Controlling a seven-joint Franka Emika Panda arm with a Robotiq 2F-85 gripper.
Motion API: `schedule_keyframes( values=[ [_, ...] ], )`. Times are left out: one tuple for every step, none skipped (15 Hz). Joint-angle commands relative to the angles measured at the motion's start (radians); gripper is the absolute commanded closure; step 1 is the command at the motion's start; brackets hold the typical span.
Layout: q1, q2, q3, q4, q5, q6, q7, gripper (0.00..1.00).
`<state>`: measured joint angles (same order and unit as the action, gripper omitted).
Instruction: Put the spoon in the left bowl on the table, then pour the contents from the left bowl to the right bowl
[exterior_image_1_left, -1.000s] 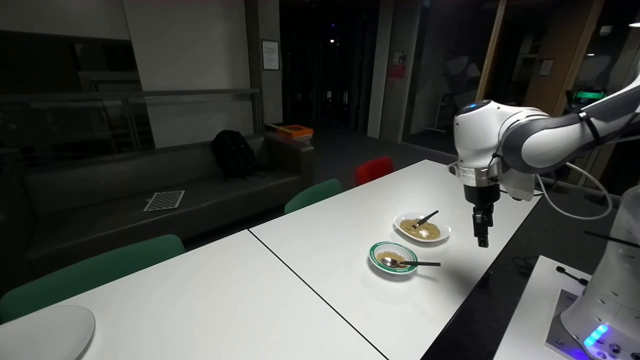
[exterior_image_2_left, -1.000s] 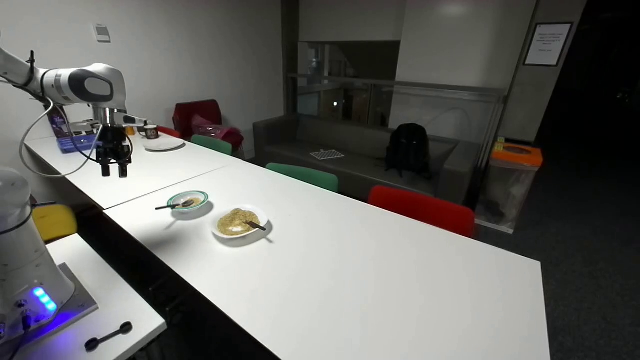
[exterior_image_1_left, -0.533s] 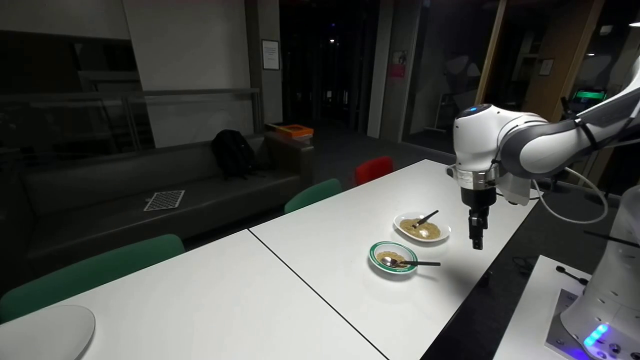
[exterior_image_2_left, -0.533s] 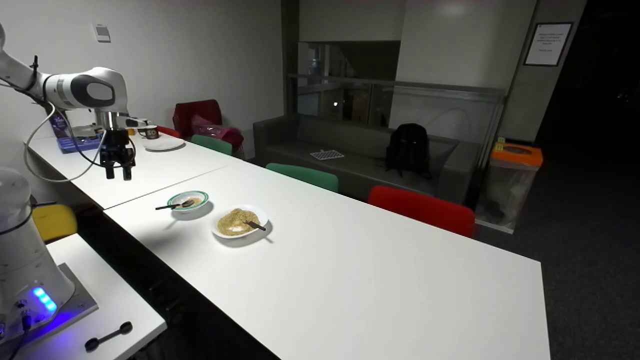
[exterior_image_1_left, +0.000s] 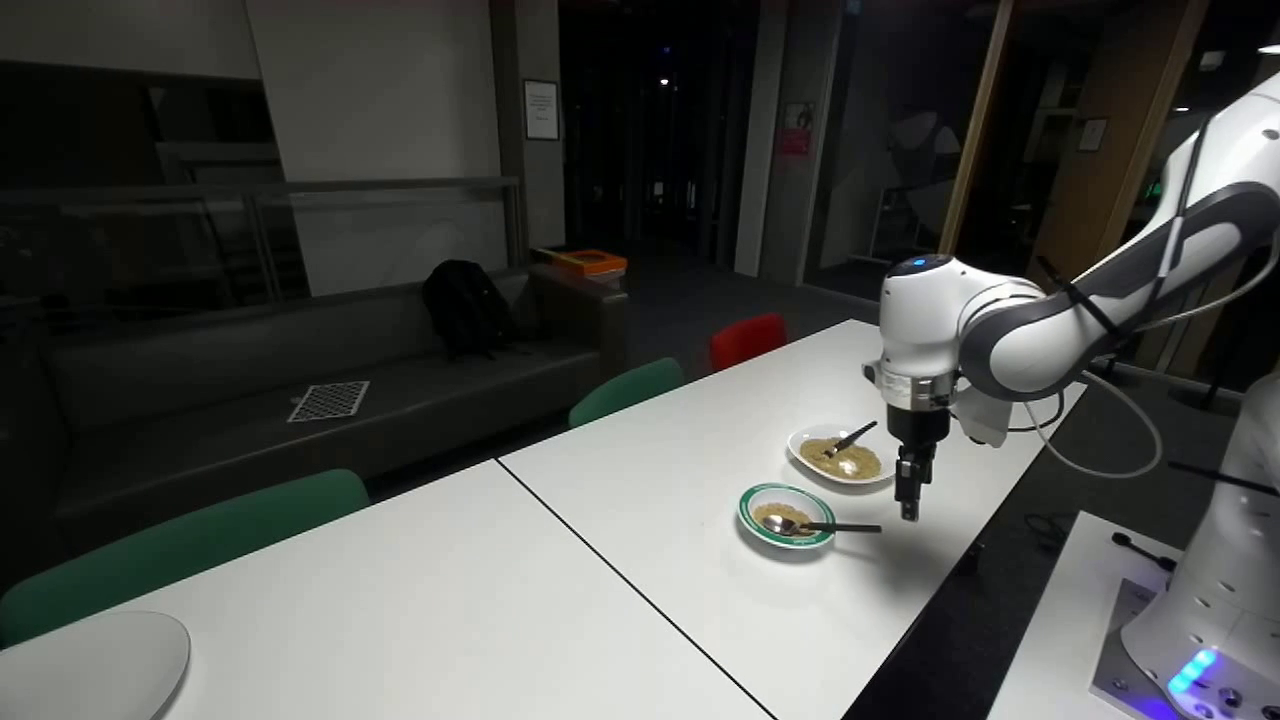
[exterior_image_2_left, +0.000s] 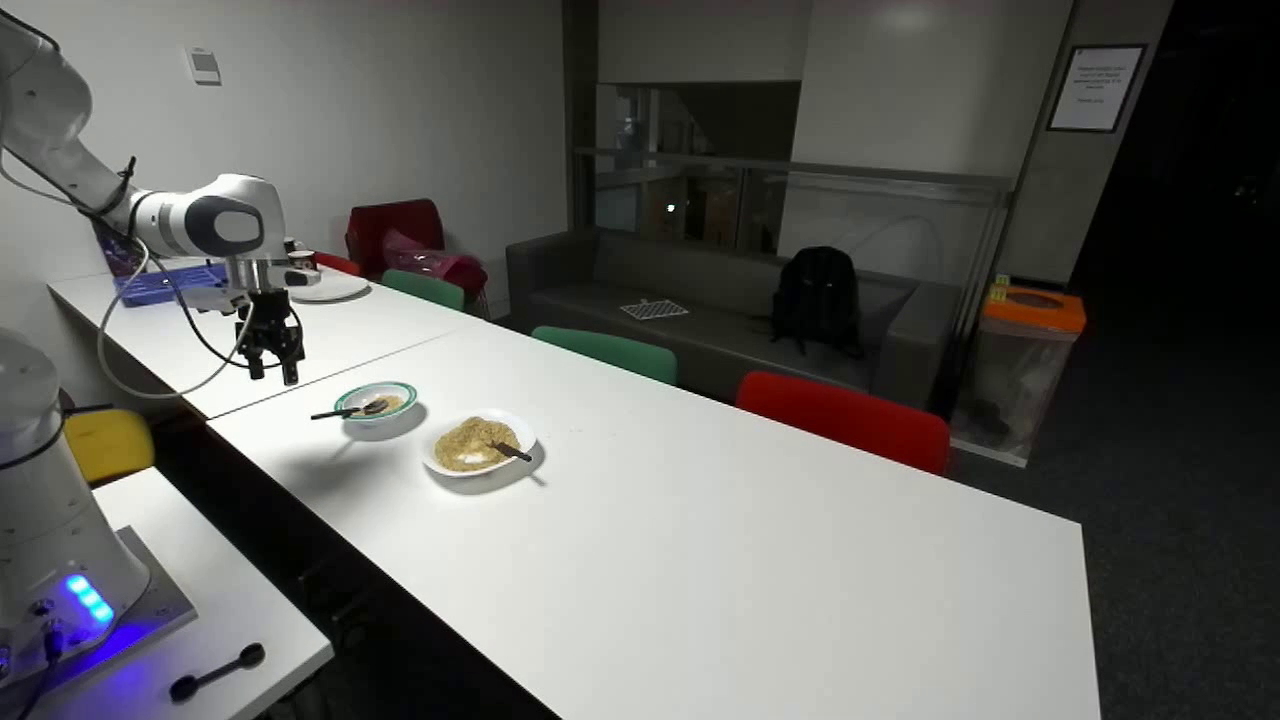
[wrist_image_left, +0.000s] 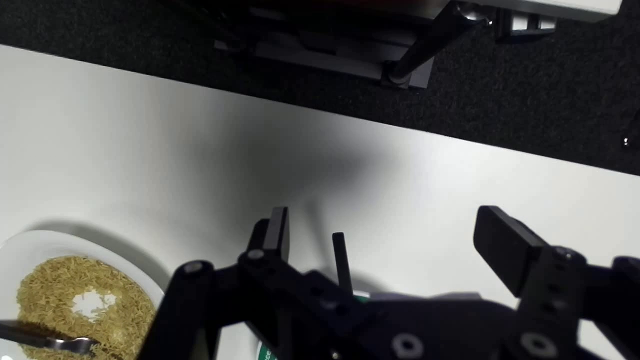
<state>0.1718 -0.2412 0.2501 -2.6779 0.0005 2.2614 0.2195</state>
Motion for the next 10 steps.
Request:
schedule_keyframes(
  values=[
    [-0.020, 0.110, -0.019, 0.071, -0.050, 0.045, 0.005, 0.00],
    [-0.019, 0.134, -0.023, 0.087, -0.059, 0.048, 0.006, 0.00],
    [-0.016, 0.158, -0.027, 0.106, -0.064, 0.043, 0.005, 0.00],
    [-0.015, 0.184, -0.029, 0.126, -0.073, 0.040, 0.006, 0.00],
    [-0.013, 0.212, -0.031, 0.148, -0.079, 0.034, 0.008, 0.00],
    [-0.011, 0.237, -0.032, 0.168, -0.087, 0.030, 0.008, 0.00],
    [-0.010, 0.263, -0.036, 0.184, -0.093, 0.028, 0.002, 0.00],
    [-0.009, 0.283, -0.039, 0.200, -0.100, 0.024, -0.001, 0.00],
    [-0.009, 0.307, -0.045, 0.215, -0.103, 0.016, -0.008, 0.00],
    [-0.009, 0.326, -0.050, 0.233, -0.089, -0.008, -0.025, 0.00]
  ],
)
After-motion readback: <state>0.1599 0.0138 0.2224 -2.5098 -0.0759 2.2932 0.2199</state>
